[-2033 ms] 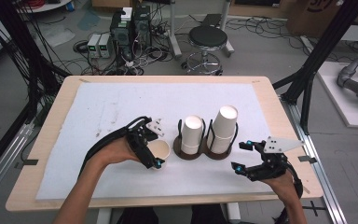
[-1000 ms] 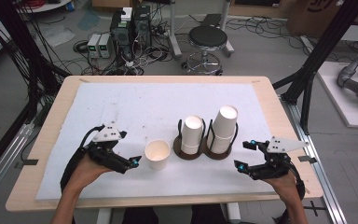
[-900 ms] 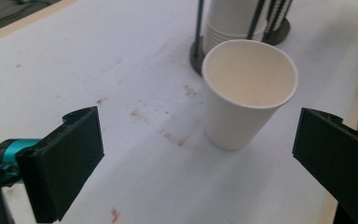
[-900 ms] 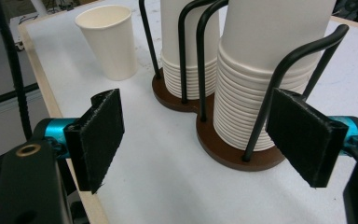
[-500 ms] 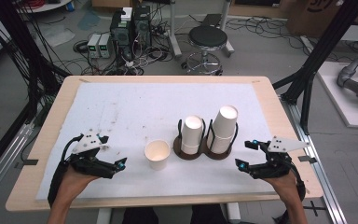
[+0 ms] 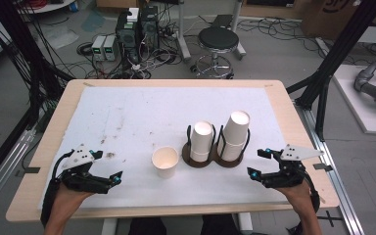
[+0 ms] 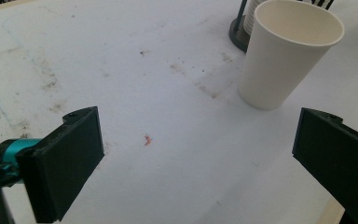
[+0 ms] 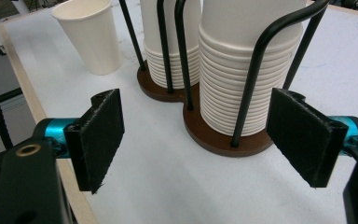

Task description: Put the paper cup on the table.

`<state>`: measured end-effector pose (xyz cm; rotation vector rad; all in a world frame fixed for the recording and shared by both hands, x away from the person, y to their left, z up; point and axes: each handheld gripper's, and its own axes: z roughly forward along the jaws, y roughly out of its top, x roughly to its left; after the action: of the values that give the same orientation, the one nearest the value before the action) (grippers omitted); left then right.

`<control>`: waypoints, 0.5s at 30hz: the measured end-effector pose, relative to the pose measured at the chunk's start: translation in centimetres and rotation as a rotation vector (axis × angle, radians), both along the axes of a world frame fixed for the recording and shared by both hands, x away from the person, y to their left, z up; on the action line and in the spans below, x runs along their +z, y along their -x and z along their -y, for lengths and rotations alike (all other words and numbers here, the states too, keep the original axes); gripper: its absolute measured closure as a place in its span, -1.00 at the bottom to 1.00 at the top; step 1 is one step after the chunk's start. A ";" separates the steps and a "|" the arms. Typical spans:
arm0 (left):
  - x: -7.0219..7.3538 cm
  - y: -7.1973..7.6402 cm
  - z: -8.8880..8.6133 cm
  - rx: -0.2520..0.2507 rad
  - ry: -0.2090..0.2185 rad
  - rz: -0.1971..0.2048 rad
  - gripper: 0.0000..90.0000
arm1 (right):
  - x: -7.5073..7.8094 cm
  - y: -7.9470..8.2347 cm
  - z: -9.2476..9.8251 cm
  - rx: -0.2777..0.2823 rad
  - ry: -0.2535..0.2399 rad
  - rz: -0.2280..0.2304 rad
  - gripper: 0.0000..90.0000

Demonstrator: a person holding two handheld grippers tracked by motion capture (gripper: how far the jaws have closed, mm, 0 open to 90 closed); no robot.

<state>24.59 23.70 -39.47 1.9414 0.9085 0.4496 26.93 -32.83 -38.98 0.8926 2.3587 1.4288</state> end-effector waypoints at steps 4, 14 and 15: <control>-0.4 -0.1 0.1 0.001 -0.001 -0.013 -0.96 | -0.1 0.0 0.0 -0.002 0.001 -0.002 -0.56; -1.2 -0.1 0.0 0.007 0.006 -0.024 -0.96 | -0.7 0.0 0.4 -0.019 -0.005 -0.015 -0.56; -1.3 -0.1 -0.1 0.012 -0.001 -0.024 -0.96 | -0.8 -0.1 0.5 -0.020 -0.005 -0.016 -0.56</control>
<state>24.73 23.76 -40.78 1.9468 0.9353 0.4348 27.00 -33.29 -39.79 0.9297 2.3515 1.4256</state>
